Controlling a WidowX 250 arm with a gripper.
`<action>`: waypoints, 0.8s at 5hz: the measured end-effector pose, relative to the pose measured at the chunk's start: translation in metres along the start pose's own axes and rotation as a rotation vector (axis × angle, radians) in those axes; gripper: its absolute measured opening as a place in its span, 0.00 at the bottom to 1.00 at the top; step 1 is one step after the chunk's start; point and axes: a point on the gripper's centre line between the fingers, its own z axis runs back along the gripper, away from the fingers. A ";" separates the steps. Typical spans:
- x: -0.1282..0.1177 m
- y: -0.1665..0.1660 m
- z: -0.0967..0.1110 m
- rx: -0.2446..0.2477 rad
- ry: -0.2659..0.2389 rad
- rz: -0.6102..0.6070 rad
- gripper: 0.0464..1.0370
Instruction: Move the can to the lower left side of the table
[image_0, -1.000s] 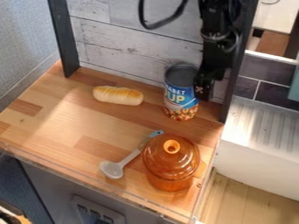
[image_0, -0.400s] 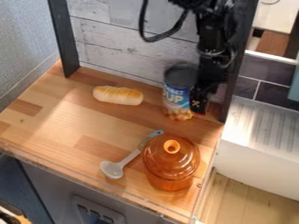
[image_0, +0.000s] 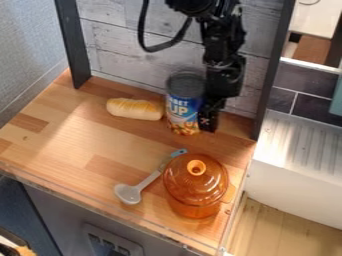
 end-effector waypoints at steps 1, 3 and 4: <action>-0.013 -0.002 0.009 0.024 0.009 0.046 0.96; -0.042 -0.001 0.008 0.037 0.055 0.121 0.96; -0.056 0.001 0.008 0.042 0.071 0.163 0.96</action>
